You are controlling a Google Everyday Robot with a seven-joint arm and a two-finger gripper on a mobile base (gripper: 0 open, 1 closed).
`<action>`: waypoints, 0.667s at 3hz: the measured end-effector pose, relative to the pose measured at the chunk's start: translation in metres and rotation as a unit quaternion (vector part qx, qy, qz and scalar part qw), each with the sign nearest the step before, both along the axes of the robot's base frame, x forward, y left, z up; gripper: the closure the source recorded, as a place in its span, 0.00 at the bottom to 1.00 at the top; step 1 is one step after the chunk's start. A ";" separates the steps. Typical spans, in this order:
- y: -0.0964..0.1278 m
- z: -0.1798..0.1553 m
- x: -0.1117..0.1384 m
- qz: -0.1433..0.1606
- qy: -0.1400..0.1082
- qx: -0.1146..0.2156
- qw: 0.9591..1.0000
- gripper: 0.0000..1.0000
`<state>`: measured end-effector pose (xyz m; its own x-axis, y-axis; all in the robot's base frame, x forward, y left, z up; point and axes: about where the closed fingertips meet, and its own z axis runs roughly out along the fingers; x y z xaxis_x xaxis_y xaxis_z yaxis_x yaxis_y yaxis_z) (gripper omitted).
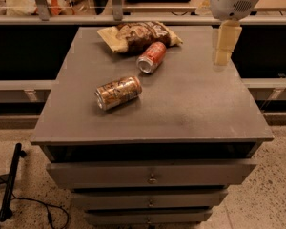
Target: Place coke can upright
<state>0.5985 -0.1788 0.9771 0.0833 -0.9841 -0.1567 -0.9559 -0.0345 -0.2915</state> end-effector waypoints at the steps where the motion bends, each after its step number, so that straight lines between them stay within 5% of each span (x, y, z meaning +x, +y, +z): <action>1: 0.012 -0.011 0.017 0.054 0.002 -0.088 0.995 0.00; 2: 0.036 -0.015 0.043 0.120 0.000 -0.147 0.982 0.00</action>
Offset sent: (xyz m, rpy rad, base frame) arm 0.0314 0.0417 -0.0169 -0.4911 0.1960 0.4112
